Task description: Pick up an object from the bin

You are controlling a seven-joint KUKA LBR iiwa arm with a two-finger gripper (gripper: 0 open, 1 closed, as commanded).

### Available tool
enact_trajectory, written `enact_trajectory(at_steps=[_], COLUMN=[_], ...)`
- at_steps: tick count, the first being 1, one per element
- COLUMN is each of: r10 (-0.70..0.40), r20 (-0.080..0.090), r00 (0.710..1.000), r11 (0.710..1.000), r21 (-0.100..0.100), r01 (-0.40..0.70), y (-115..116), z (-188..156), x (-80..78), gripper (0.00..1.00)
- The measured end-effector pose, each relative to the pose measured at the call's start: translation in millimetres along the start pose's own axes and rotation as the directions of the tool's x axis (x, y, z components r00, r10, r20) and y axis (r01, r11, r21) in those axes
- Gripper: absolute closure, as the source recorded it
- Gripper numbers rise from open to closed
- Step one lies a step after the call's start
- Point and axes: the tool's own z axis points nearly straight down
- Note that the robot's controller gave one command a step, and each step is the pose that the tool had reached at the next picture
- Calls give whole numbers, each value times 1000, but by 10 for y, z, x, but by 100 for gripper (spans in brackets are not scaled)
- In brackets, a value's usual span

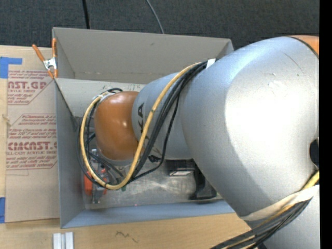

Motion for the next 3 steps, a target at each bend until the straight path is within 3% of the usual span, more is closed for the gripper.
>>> enact_trajectory(at_steps=[3], r10=[0], r20=[-4], r00=[1000], r11=[1000], r21=[2], r01=[0], y=[-2], z=[-121], x=[14], gripper=[100])
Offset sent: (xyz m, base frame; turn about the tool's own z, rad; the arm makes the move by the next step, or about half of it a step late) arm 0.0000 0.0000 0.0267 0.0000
